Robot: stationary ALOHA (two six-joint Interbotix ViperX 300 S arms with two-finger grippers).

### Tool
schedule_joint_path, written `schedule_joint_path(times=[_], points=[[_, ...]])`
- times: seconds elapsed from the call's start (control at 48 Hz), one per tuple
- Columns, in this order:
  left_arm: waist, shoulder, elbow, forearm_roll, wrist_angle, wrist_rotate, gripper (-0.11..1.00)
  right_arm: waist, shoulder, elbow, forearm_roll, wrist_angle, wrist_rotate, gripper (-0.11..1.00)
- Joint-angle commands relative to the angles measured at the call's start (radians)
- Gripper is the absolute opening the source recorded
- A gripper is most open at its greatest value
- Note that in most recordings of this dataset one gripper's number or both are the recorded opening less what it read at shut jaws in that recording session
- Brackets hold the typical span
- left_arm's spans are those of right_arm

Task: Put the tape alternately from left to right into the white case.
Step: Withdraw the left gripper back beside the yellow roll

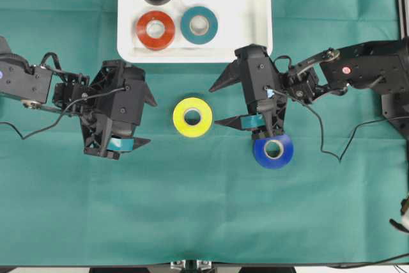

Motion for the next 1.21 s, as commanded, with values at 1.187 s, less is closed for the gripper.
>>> schedule_joint_path(times=[1.187], points=[[-0.003,-0.025,-0.008,-0.003,-0.005,-0.002,0.67,0.04,0.02,-0.058,0.0,-0.003,0.006,0.81]])
